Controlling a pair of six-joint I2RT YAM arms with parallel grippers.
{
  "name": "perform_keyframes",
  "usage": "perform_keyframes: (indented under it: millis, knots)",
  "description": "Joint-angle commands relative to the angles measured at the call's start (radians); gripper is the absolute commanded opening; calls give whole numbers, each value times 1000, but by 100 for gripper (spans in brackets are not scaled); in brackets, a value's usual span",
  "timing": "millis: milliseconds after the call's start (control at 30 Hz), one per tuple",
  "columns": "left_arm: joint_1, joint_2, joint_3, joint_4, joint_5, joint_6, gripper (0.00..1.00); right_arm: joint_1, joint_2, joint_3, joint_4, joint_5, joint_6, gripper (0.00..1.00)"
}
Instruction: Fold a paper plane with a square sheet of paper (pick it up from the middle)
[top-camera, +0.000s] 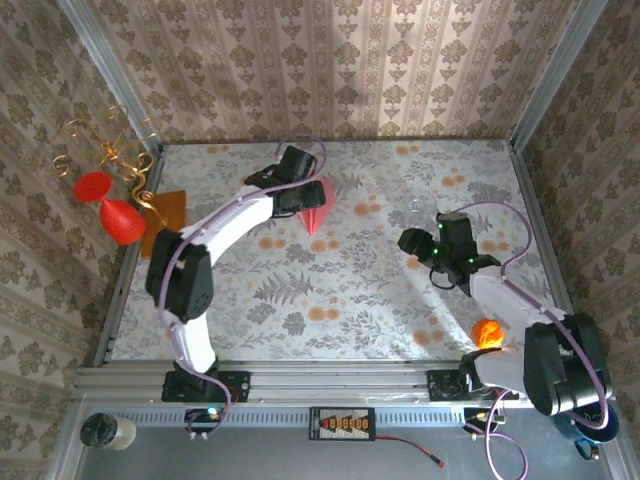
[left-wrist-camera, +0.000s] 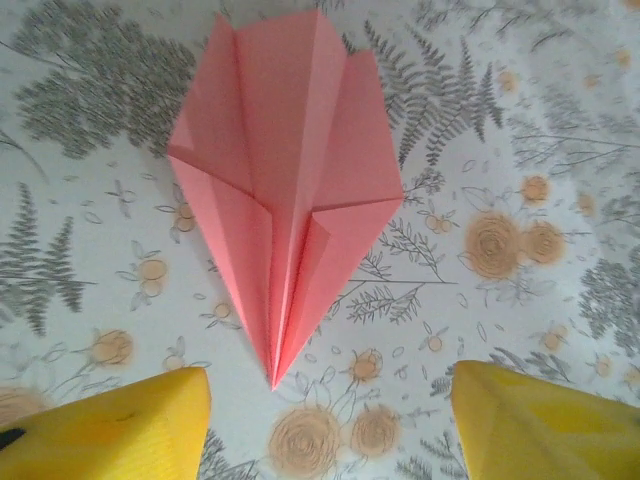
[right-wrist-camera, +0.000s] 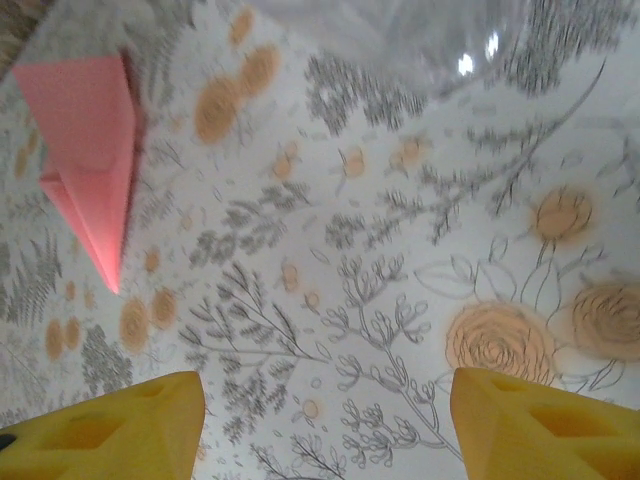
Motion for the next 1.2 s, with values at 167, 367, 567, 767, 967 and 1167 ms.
perform_keyframes:
  millis: [167,367,567,767,967,1167]
  knots:
    - [36,-421,-367,139,-250,159,90,-18,-148,111,-159,174,-231,74]
    - [207,-681,-699,331,-216,291,100,-22,-154,142,-164,408,-325,94]
    - [350,-886,-986,572,-255,486,100,-44,-162,28,6,658,-371,100]
    - [413,-921,-1136,801,-298,555,100,-84,-150,-116,253,672,-437,100]
    - [469,-738,-1197,1017,-247,615,100,-118,-4,-171,426,625,-485,100]
    - [540,-592,-1230,1234,-69,641,100,-127,87,-237,713,532,-577,100]
